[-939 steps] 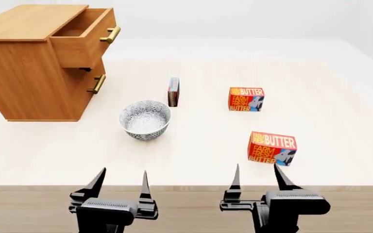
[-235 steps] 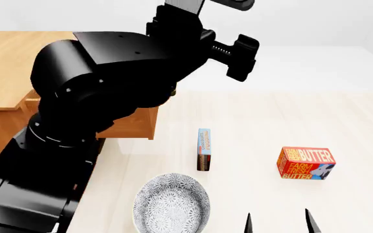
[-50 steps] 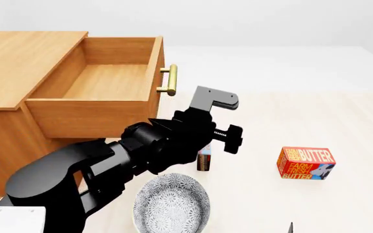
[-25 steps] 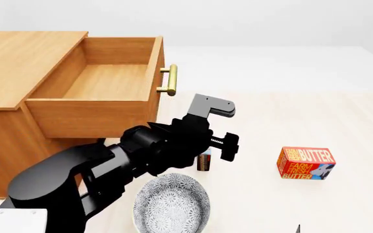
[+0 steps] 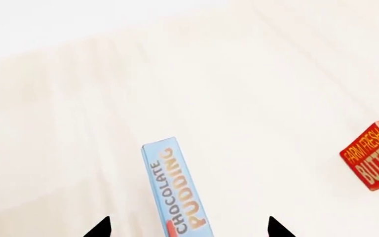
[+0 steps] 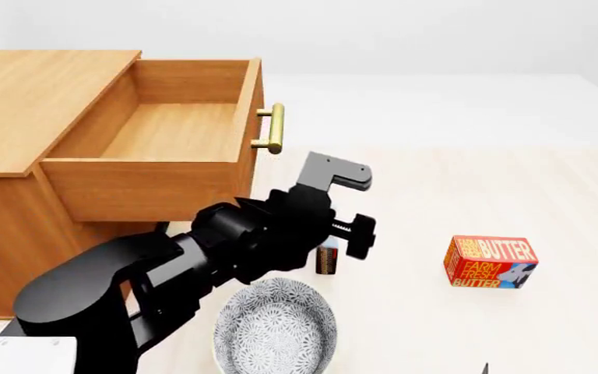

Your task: Put the chocolate pudding in the top drawer of the cabinet and close it.

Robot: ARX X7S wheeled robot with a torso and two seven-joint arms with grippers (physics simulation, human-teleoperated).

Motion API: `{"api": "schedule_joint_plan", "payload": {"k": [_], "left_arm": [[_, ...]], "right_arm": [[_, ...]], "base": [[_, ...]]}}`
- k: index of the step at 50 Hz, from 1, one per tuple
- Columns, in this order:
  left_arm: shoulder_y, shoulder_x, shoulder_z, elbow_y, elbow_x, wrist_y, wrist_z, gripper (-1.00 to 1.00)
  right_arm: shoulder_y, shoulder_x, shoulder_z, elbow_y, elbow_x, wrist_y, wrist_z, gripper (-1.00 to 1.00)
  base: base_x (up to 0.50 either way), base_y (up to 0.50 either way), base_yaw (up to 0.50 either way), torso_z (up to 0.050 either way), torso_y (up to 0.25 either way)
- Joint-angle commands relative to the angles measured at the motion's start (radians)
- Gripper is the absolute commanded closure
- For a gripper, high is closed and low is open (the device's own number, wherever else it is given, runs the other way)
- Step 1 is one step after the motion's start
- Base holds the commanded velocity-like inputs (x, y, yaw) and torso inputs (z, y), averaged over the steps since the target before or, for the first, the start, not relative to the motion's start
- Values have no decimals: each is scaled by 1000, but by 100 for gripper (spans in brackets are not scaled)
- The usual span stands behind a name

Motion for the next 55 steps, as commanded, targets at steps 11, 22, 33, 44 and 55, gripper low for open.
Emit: {"api": "schedule_joint_plan", "payload": {"k": [11, 22, 33, 44, 55], "left_arm": [[21, 0, 0, -21, 6, 75, 28, -100], [30, 0, -1, -23, 20, 142, 23, -100], [30, 0, -1, -23, 20, 142, 23, -100], [30, 0, -1, -23, 20, 142, 23, -100], [30, 0, -1, -23, 20, 142, 23, -100]], "right_arm": [[0, 5, -3, -1, -1, 7, 3, -100], [-13, 15, -3, 12, -8, -14, 27, -100], [-56, 37, 11, 25, -29, -52, 80, -100], [-69, 46, 15, 38, -45, -68, 109, -100], [-59, 28, 44, -15, -89, -29, 120, -100]], "base": [[0, 0, 0, 0, 0], [0, 0, 0, -3, 0], [0, 0, 0, -50, 0], [0, 0, 0, -50, 0], [0, 0, 0, -50, 0]]}}
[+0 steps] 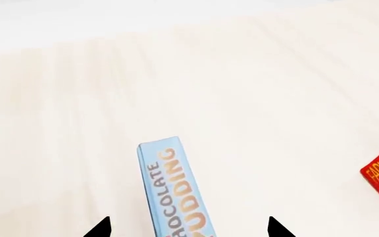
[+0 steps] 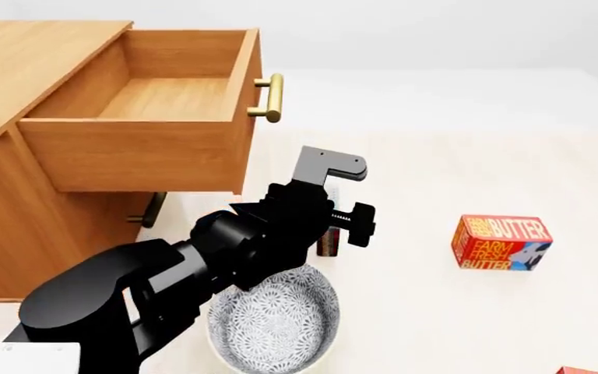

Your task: Put the chocolate pudding in the top drawer of the cabinet and close it.

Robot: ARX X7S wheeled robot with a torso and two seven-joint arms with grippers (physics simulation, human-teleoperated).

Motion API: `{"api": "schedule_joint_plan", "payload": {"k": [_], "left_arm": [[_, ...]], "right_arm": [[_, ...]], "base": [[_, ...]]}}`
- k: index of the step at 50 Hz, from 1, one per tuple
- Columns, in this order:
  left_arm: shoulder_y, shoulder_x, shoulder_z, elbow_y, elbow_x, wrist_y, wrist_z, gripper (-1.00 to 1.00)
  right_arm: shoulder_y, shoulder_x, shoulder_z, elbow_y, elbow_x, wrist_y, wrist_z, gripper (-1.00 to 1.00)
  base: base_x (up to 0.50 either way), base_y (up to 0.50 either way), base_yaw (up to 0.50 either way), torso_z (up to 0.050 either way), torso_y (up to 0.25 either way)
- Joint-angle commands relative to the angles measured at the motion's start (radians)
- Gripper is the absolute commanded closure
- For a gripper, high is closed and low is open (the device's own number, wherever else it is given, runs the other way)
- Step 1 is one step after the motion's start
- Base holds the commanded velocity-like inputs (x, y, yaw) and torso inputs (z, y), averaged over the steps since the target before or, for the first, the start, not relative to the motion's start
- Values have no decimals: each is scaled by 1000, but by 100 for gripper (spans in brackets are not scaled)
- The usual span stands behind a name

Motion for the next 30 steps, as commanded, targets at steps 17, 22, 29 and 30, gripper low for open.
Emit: {"api": "schedule_joint_plan", "payload": {"k": [17, 22, 29, 30], "left_arm": [[0, 0, 0, 0, 0, 2, 0, -100], [0, 0, 0, 0, 0, 2, 0, -100], [0, 0, 0, 0, 0, 2, 0, -100], [0, 0, 0, 0, 0, 2, 0, -100]], "right_arm": [[67, -37, 19, 24, -169, 10, 104, -100], [92, -43, 7, 63, -185, -2, 125, -100], [118, -50, -2, 102, -222, -11, 159, -100], [118, -51, -2, 102, -230, -10, 163, -100]], "base": [[0, 0, 0, -24, 0], [0, 0, 0, 0, 0], [0, 0, 0, 0, 0], [0, 0, 0, 0, 0]]}}
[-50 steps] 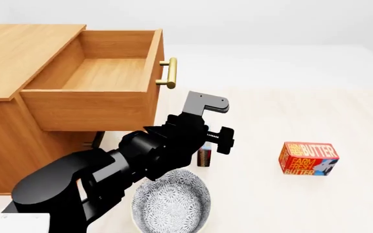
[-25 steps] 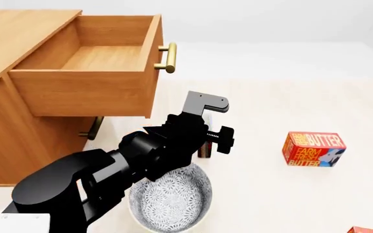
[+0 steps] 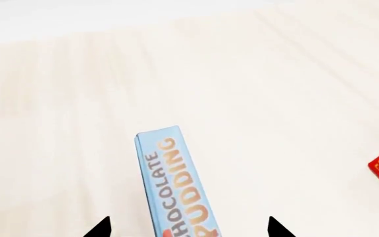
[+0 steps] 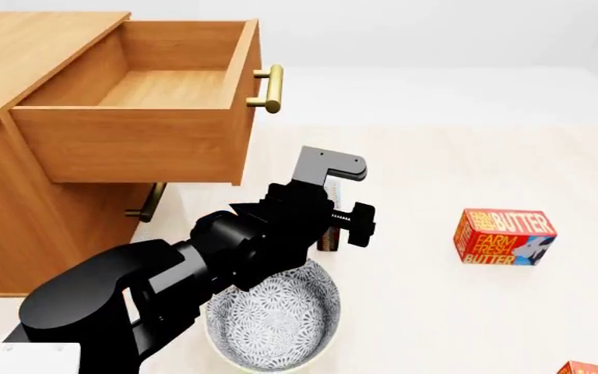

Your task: Put the chocolate pudding in the top drawer of the cabinet and close it.

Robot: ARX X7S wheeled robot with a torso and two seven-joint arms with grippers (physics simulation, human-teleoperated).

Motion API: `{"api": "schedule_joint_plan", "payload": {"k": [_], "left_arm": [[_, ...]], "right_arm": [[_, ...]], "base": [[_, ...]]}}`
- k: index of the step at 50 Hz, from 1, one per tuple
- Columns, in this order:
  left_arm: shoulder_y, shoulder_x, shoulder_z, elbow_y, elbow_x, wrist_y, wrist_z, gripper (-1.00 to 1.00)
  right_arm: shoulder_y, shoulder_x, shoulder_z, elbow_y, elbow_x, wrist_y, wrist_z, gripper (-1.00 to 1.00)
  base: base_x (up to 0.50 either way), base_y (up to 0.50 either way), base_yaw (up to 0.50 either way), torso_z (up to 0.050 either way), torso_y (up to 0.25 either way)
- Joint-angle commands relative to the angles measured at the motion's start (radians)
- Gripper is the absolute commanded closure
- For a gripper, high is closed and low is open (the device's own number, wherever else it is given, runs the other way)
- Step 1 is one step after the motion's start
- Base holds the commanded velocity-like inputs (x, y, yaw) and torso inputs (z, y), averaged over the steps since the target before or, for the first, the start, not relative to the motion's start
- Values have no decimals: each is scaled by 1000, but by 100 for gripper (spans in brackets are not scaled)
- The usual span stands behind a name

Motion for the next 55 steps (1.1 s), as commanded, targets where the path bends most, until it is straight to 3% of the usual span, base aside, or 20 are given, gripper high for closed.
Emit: {"api": "schedule_joint_plan", "payload": {"k": [1, 10, 30, 55], "left_arm": [[0, 0, 0, 0, 0, 0, 0, -100], [0, 0, 0, 0, 0, 0, 0, -100], [0, 0, 0, 0, 0, 0, 0, -100], [0, 0, 0, 0, 0, 0, 0, -100]], "right_arm": [[38, -11, -11, 50, -62, -11, 50, -100], [37, -11, -10, 46, -77, -6, 55, -100], [38, -10, -13, 47, -75, -8, 53, -100], [39, -7, -18, 47, -71, -6, 46, -100]], "base": [[0, 0, 0, 0, 0], [0, 0, 0, 0, 0], [0, 0, 0, -49, 0], [0, 0, 0, -1, 0]]}}
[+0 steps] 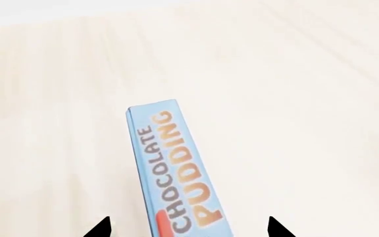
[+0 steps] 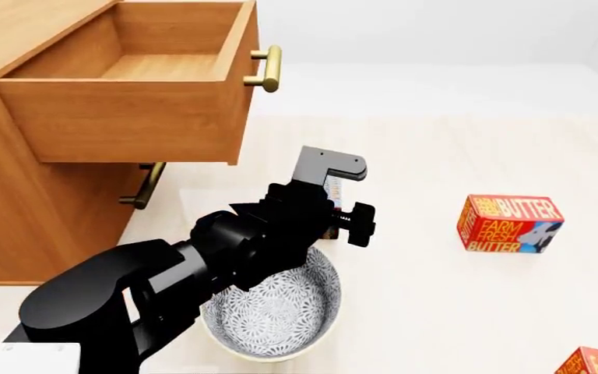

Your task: Put the chocolate pudding in the top drawer of the cabinet and close it.

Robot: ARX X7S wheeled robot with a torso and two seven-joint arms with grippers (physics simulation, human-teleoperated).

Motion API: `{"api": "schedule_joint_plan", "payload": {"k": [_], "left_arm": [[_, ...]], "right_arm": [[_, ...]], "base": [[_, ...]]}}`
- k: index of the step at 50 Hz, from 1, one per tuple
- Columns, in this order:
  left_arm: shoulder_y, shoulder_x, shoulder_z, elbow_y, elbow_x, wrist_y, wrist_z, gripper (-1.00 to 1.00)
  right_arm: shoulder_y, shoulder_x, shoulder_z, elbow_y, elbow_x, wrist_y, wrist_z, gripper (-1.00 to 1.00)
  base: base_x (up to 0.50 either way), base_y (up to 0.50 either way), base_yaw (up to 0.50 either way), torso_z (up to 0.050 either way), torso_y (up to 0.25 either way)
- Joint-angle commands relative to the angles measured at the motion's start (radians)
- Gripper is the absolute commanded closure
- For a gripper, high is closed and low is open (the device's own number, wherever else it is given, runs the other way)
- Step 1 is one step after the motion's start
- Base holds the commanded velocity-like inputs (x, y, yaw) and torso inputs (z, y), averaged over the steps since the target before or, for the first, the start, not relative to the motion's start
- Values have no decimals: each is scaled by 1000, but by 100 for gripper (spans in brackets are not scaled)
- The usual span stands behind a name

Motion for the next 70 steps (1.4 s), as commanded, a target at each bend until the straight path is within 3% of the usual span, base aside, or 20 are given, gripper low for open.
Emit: {"api": "schedule_joint_plan", "payload": {"k": [1, 38, 39, 70], "left_arm": [[0, 0, 0, 0, 0, 0, 0, -100], [0, 0, 0, 0, 0, 0, 0, -100], [0, 0, 0, 0, 0, 0, 0, 100], [0, 0, 0, 0, 0, 0, 0, 100]], "right_arm": [[4, -13, -23, 44, -11, 54, -21, -100], [6, -8, -33, 47, 3, 53, -30, -100], [6, -8, -33, 47, 3, 53, -30, -100], [8, -5, -38, 49, 9, 51, -28, -100]], "base": [[0, 0, 0, -10, 0], [0, 0, 0, -6, 2], [0, 0, 0, 0, 0], [3, 1, 2, -3, 0]]}}
